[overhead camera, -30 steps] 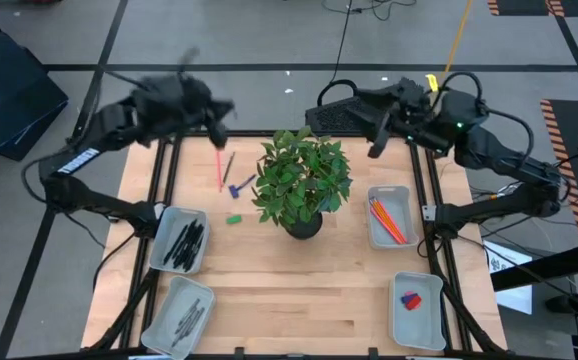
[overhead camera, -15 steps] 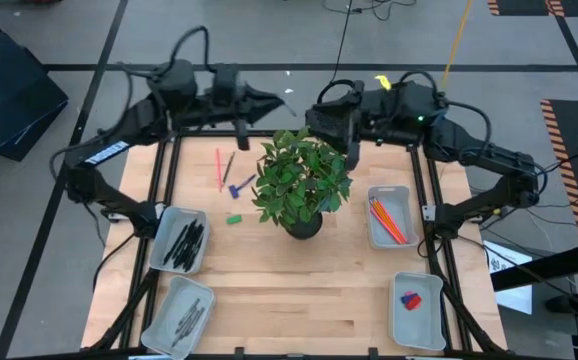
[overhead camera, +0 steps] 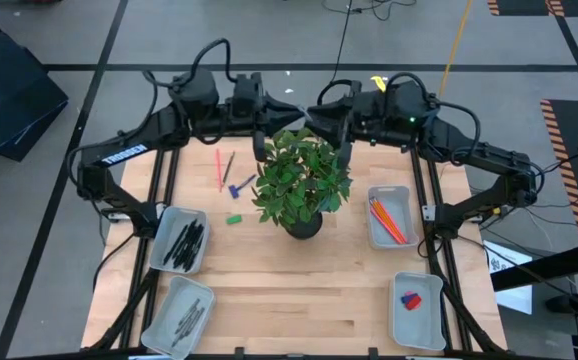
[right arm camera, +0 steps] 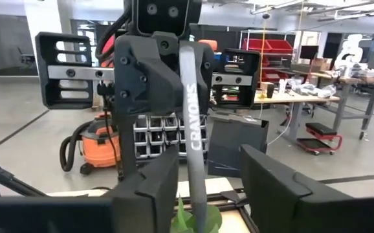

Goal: Sort crayons/erasers/pens/pencils in bins
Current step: Put the gray crayon into the bottom left gray bin

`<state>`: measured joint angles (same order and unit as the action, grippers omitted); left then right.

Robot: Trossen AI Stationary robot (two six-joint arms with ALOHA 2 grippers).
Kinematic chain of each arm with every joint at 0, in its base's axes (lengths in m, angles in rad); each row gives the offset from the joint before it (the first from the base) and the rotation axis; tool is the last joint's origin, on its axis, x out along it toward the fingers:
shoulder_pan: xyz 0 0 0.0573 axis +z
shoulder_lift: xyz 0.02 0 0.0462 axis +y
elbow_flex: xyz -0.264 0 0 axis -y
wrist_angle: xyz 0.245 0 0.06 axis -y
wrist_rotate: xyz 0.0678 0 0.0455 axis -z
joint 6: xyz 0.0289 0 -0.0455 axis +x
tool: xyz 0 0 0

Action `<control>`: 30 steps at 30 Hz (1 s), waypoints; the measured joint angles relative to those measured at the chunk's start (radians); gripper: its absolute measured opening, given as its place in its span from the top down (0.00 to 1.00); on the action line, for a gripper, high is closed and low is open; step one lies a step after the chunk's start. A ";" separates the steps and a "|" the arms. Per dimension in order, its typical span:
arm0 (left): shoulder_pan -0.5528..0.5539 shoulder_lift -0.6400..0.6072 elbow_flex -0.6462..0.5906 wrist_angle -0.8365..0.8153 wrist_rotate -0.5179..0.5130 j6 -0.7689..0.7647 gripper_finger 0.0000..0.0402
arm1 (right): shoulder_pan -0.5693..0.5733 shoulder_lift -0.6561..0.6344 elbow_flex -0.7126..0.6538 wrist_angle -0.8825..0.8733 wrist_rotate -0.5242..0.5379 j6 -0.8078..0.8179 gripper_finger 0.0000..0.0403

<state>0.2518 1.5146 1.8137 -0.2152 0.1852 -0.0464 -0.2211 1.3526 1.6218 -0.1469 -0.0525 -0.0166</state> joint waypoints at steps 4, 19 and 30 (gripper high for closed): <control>0.000 0.000 0.000 0.011 -0.001 -0.008 0.94 | 0.000 -0.001 0.000 0.001 -0.001 -0.002 0.73; 0.000 -0.004 0.000 -0.035 -0.037 0.000 0.78 | 0.000 -0.005 -0.001 -0.004 -0.005 0.004 0.95; -0.004 -0.194 0.001 -0.340 -0.035 0.009 0.42 | 0.001 -0.131 -0.001 -0.031 -0.005 0.013 0.95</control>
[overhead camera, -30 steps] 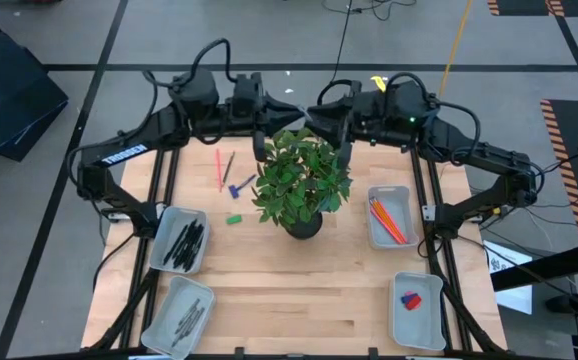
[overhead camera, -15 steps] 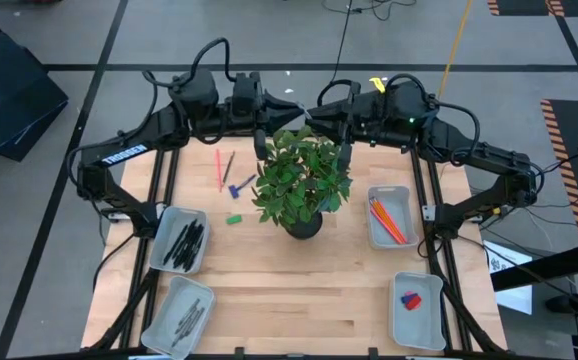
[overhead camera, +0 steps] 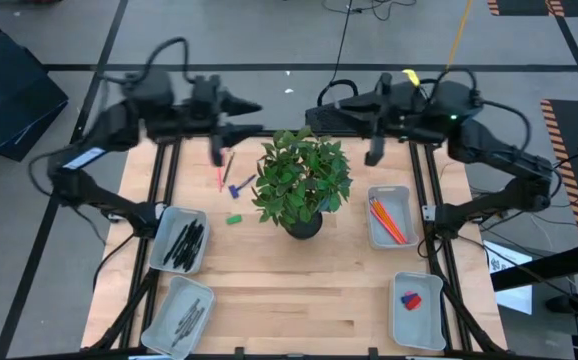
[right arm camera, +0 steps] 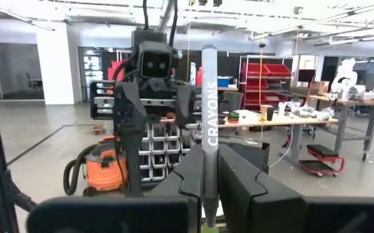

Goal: Sort crayons/erasers/pens/pencils in bins
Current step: Put the gray crayon into the bottom left gray bin

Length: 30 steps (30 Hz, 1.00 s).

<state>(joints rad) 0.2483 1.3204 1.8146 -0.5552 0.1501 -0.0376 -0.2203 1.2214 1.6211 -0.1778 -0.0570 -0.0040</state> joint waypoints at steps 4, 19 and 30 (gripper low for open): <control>-0.025 -0.079 -0.001 -0.106 0.004 -0.042 0.41 | 0.015 -0.045 0.000 -0.051 -0.001 -0.005 0.95; -0.418 0.010 -0.001 0.163 -0.133 0.031 0.40 | 0.402 -0.031 0.000 -0.017 -0.050 -0.008 0.95; -0.622 0.255 -0.002 0.476 -0.301 0.072 0.40 | 0.674 0.125 0.000 0.098 0.224 -0.039 0.95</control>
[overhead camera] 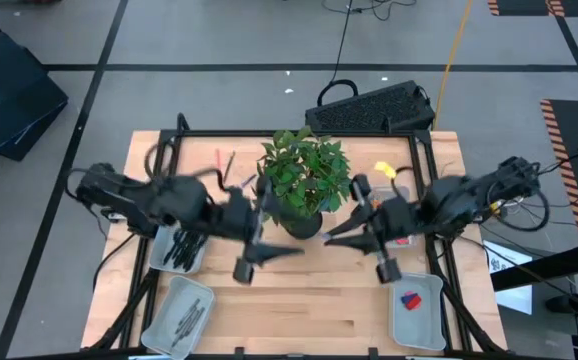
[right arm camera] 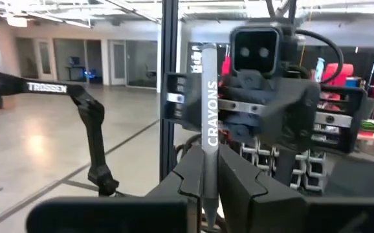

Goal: Sort crayons/erasers/pens/pencils in bins
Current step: Put the gray crayon into the bottom left gray bin

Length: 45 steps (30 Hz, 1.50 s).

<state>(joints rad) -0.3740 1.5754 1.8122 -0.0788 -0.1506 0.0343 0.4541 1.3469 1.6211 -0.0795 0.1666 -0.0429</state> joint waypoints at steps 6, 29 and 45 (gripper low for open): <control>-0.056 0.055 0.000 0.133 -0.032 0.016 0.40 | 0.060 0.061 0.000 0.011 0.152 0.000 0.95; -0.085 0.065 0.002 0.140 -0.126 -0.023 0.87 | 0.105 0.116 0.000 0.175 0.299 -0.025 0.95; -0.064 0.064 0.002 0.143 -0.121 -0.035 0.91 | 0.103 0.115 0.000 0.174 0.309 -0.024 0.91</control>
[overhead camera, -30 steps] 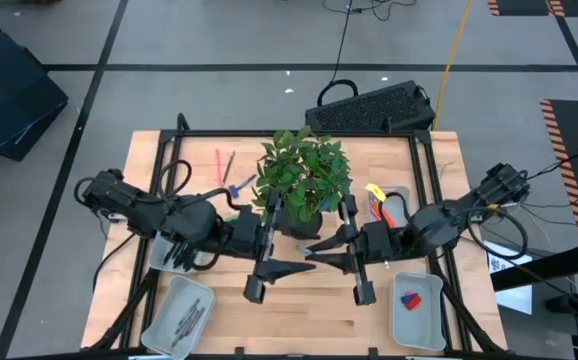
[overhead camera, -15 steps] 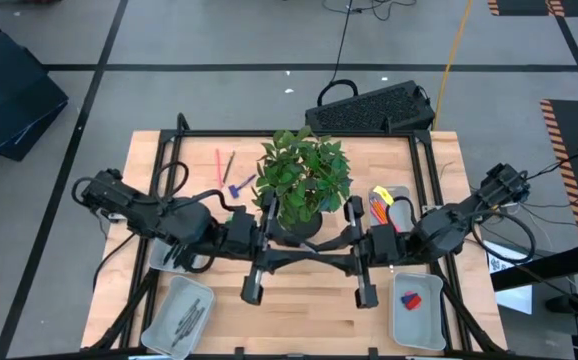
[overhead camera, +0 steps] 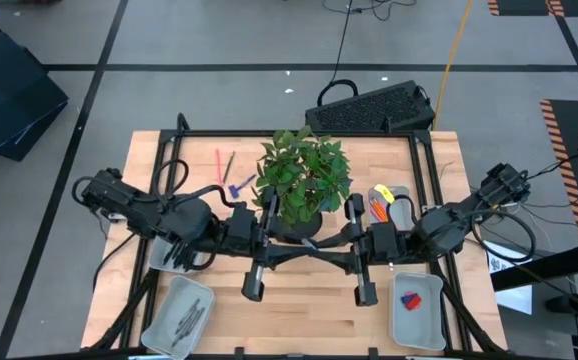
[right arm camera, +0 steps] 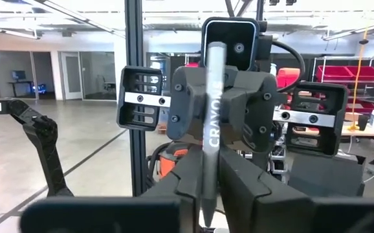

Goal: Sort crayons/erasers/pens/pencils in bins
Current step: Put the gray crayon into the bottom left gray bin

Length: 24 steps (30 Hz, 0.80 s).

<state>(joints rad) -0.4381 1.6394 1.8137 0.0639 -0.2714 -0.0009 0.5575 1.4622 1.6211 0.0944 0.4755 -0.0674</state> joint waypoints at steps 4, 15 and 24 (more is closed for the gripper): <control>0.001 0.000 0.000 -0.002 0.000 -0.025 0.96 | -0.001 0.001 0.000 -0.001 0.000 -0.009 0.81; -0.030 -0.068 0.000 -0.228 -0.017 -0.067 0.94 | 0.000 -0.011 0.000 -0.010 0.003 -0.028 0.54; -0.171 -0.166 0.000 -0.865 -0.018 -0.493 0.92 | 0.001 -0.019 0.000 -0.018 0.002 -0.041 0.49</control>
<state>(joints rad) -0.6095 1.4731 1.8137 -0.8006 -0.2889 -0.4940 0.5581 1.4437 1.6211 0.0765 0.4774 -0.1087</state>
